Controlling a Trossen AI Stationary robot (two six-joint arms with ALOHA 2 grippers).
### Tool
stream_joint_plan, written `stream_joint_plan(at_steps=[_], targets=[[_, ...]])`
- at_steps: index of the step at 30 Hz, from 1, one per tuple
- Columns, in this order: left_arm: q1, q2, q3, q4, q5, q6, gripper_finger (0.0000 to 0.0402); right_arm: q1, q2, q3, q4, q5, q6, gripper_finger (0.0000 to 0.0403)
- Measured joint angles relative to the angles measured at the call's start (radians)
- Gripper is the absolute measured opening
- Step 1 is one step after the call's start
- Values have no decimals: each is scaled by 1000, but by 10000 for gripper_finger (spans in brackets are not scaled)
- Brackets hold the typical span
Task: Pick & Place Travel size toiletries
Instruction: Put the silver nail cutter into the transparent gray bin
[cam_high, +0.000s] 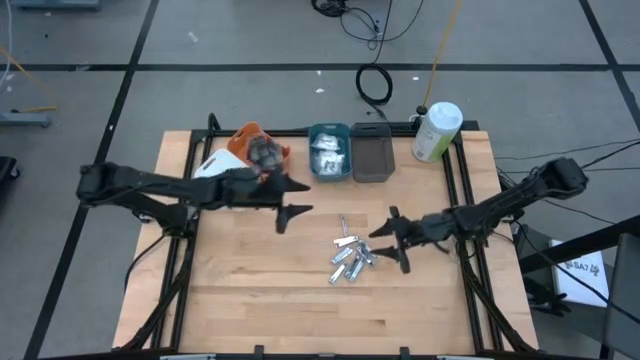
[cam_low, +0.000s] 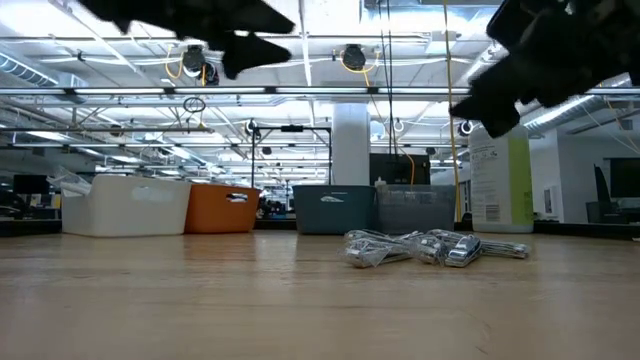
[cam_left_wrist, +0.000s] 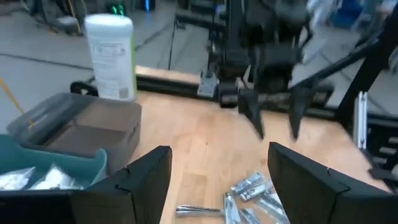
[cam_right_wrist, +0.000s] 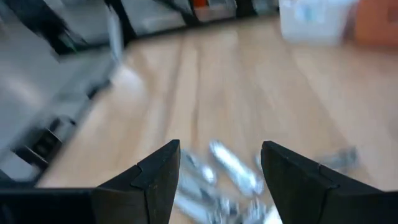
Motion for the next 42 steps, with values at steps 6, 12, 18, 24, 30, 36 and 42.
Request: stream_joint_plan(at_steps=[6,12,18,24,30,36,42], targets=[[-29,-116,-106,87,-46,-18,266,76,195,167,-334,155,106,212],[-33,-117,-108,107,-43,-46,258,82,361,210,-367,189,199,212],[-33,-97,-108,106,-43,-159,255,54,427,210,-374,240,282,212],[-33,-95,-107,108,-43,-149,255,38,427,210,-386,239,291,212],[-32,-95,-107,104,-44,-150,255,7,426,210,-509,244,343,212],[-32,-95,-107,103,-51,-152,255,-2,425,205,-546,245,335,212],[-34,-95,-107,109,-52,-110,255,-2,425,205,-547,240,275,181]])
